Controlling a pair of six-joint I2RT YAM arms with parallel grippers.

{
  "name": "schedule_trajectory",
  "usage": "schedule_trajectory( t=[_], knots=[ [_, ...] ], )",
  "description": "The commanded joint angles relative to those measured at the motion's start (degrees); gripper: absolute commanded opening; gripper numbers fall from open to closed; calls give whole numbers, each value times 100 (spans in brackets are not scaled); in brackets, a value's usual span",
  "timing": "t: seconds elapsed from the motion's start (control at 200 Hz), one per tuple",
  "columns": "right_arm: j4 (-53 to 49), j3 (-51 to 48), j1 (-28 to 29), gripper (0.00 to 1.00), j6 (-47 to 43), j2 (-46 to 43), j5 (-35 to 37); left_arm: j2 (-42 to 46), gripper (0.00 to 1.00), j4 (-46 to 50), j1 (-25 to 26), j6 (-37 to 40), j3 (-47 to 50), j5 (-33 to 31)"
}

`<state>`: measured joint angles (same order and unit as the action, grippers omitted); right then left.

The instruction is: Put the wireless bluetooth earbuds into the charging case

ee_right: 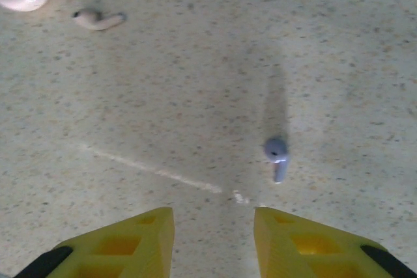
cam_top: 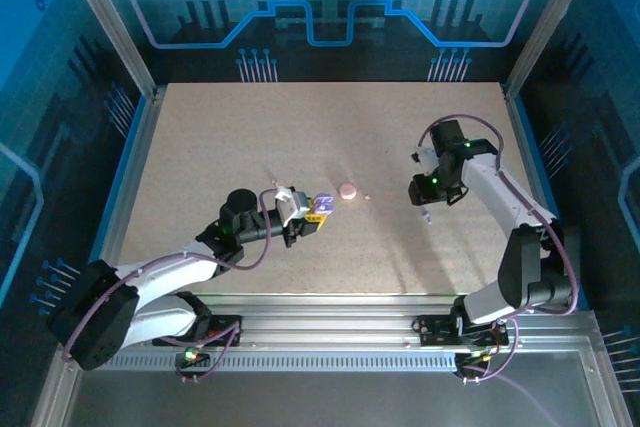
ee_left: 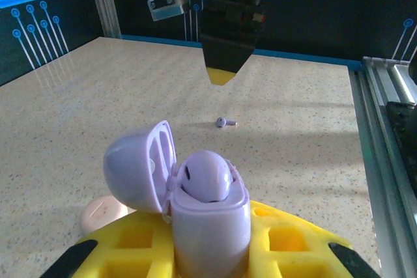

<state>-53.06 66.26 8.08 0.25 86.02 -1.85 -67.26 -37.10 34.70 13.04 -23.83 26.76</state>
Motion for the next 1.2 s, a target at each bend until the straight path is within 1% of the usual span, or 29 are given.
schedule_trajectory(
  t=[0.0,0.16,0.265,0.42,0.66,0.84,1.196],
  knots=[
    [-144,212,-212,38,-351,284,92,-224,9,300,109,269,-400,-34],
    [-565,616,-252,38,-786,955,205,-731,9,263,167,288,-813,19],
    [-731,721,-246,39,-966,1262,417,-1028,9,61,204,229,-1009,59],
    [-829,731,-292,40,-1156,1619,549,-1338,9,229,281,267,-1378,129],
    [-1004,963,-350,40,-1352,1881,370,-1661,9,198,332,226,-1651,127],
    [-1026,1085,-384,40,-1400,2018,639,-1804,9,186,353,203,-1799,115],
    [-1078,1032,-403,40,-1452,2302,506,-1940,9,170,350,217,-1905,58]
  ],
)
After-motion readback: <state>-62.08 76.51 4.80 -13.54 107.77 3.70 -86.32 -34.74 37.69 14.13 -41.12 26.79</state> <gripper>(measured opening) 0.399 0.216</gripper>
